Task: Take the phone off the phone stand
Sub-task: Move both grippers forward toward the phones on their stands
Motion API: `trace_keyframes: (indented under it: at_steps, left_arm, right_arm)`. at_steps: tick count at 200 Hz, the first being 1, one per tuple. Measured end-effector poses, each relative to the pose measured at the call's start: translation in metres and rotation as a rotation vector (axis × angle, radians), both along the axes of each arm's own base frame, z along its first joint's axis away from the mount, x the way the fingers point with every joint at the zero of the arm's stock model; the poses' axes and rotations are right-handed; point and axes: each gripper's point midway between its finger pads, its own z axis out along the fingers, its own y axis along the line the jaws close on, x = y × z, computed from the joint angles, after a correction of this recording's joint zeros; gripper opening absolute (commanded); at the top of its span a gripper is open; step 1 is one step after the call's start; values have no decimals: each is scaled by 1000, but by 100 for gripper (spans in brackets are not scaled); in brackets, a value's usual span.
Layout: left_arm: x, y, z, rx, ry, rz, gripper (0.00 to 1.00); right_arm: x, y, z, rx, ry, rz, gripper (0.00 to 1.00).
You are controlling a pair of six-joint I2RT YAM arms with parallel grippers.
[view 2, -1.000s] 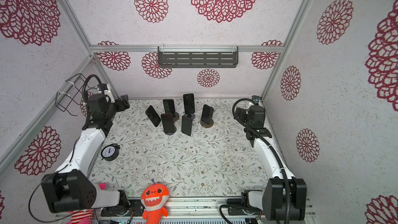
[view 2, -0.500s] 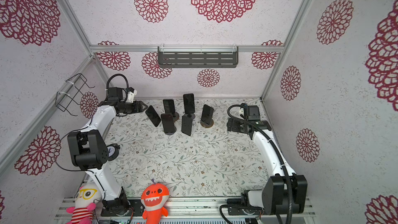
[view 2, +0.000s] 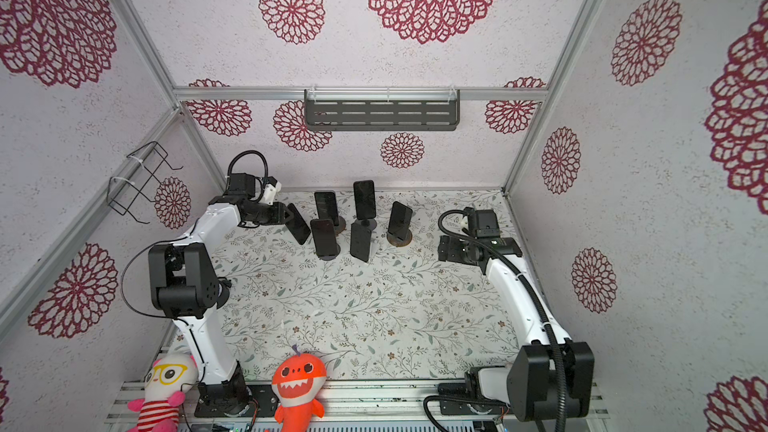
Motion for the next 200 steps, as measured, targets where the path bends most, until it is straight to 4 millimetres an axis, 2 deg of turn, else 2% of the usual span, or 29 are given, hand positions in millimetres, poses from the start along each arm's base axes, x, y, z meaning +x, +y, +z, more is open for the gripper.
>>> trace_keyframes:
  at_steps: [49, 93, 110, 128, 155, 165, 185, 200]
  left_arm:
    - [0, -3, 0, 7, -3, -11, 2]
    - [-4, -1, 3, 16, 14, -7, 0]
    - [-11, 2, 13, 26, 26, 14, 0]
    - [-18, 6, 40, 28, 0, 59, 0]
    - [-33, 12, 115, 20, -140, 137, 0]
    - [-45, 13, 147, 11, -193, 160, 0]
    - [-72, 10, 198, -6, -259, 179, 0]
    - [-96, 2, 215, -18, -265, 172, 0]
  right_arm:
    - [-4, -2, 5, -15, -11, -6, 90]
    - [-9, 2, 6, -19, -1, 15, 87]
    - [-12, 6, 10, -24, 4, 37, 86]
    - [-12, 16, 21, -28, -13, 72, 85]
    - [-11, 39, 47, -33, -61, 151, 83]
    - [-11, 50, 58, -35, -80, 189, 83]
    - [-10, 77, 83, -46, -138, 284, 81]
    - [-15, 101, 94, -63, -176, 374, 81]
